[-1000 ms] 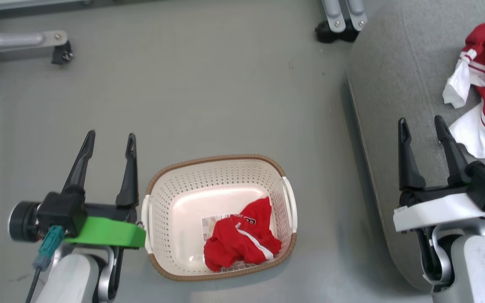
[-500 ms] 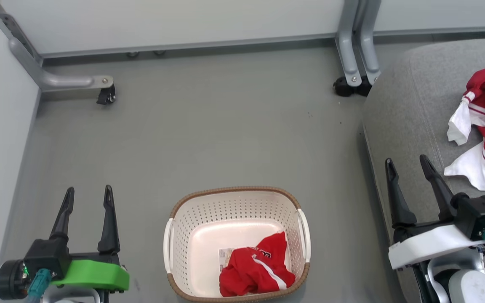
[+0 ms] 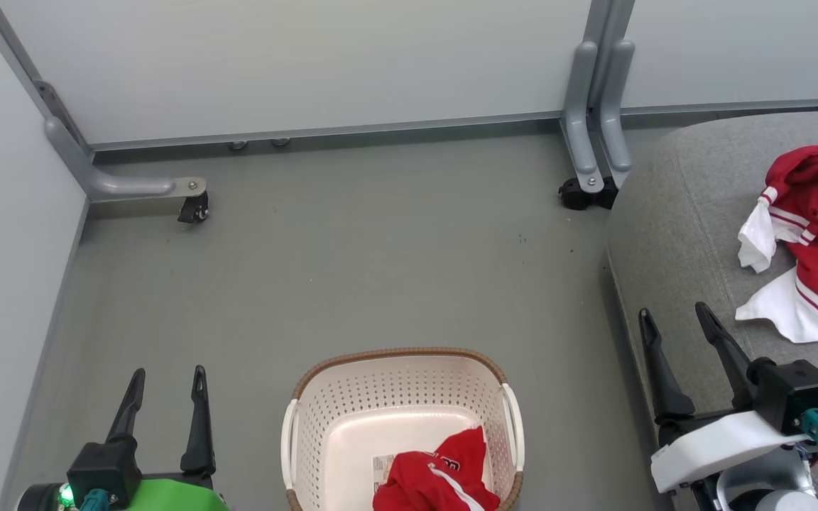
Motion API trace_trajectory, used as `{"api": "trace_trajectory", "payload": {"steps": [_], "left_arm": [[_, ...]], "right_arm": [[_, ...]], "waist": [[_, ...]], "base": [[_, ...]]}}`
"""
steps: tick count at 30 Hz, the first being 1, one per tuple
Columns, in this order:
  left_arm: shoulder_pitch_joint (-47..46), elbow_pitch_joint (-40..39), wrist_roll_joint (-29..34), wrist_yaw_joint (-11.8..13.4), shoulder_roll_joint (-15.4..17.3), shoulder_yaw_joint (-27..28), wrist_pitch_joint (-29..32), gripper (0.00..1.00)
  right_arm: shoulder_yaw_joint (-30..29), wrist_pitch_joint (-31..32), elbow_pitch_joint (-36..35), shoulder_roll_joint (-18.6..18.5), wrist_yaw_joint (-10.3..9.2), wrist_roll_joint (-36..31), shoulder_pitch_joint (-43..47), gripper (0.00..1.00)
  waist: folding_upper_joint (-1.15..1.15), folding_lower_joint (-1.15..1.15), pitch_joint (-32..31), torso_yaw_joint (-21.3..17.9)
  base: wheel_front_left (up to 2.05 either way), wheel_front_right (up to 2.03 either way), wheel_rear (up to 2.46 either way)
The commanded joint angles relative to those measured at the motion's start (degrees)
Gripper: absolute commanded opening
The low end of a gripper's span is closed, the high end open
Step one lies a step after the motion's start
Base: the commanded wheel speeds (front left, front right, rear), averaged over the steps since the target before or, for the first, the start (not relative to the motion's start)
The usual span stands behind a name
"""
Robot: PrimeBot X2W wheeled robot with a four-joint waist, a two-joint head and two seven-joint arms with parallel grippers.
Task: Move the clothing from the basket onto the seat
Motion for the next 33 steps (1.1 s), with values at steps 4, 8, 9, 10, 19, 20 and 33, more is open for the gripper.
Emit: {"api": "trace_trajectory", "payload": {"steps": [4, 8, 9, 10, 19, 20, 33], "left_arm": [[0.9, 0.7, 0.7, -0.7, -0.6, 0.8, -0.2, 1.00], [1.1, 1.5, 1.2, -1.2, -0.9, 1.4, -0.2, 1.00], [1.0, 1.6, 1.3, -1.3, -1.0, 1.6, -0.2, 1.00], [1.0, 1.8, 1.4, -1.4, -1.1, 1.7, -0.2, 1.00], [-0.2, 2.8, 2.5, -2.4, -1.8, 2.8, -0.2, 1.00], [-0.4, 2.7, 2.6, -2.5, -1.8, 2.9, -0.2, 1.00], [-10.9, 7.6, 7.4, -6.3, -4.0, -3.6, -0.2, 1.00]], "right_arm": [[0.2, 0.4, -0.2, -0.1, -0.02, 0.1, 0.8, 1.00], [0.5, 0.5, 0.1, -0.1, -0.02, 0.1, 0.6, 1.00], [0.5, 0.5, 0.2, -0.1, -0.02, 0.2, 0.5, 1.00], [0.6, 0.5, 0.2, -0.1, -0.02, 0.2, 0.4, 1.00], [0.5, 0.3, -0.3, -0.1, -0.02, -0.2, -0.4, 1.00], [0.6, 0.2, -0.4, -0.1, -0.02, -0.3, -0.5, 1.00], [1.1, -0.5, -2.9, -0.1, -0.02, -0.9, -5.6, 1.00]], "waist": [[0.00, 0.00, -0.4, 0.1], [0.00, 0.00, -0.6, 0.1], [0.00, 0.00, -0.6, 0.1], [0.00, 0.00, -0.6, 0.1], [0.00, 0.00, 0.4, 0.4], [0.00, 0.00, 0.6, 0.4], [0.00, 0.00, 8.9, 0.1]], "base": [[0.00, 0.00, 0.00], [0.00, 0.00, 0.00], [0.00, 0.00, 0.00], [0.00, 0.00, 0.00], [0.00, 0.00, 0.00], [0.00, 0.00, 0.00], [0.00, 0.00, 0.00]]}}
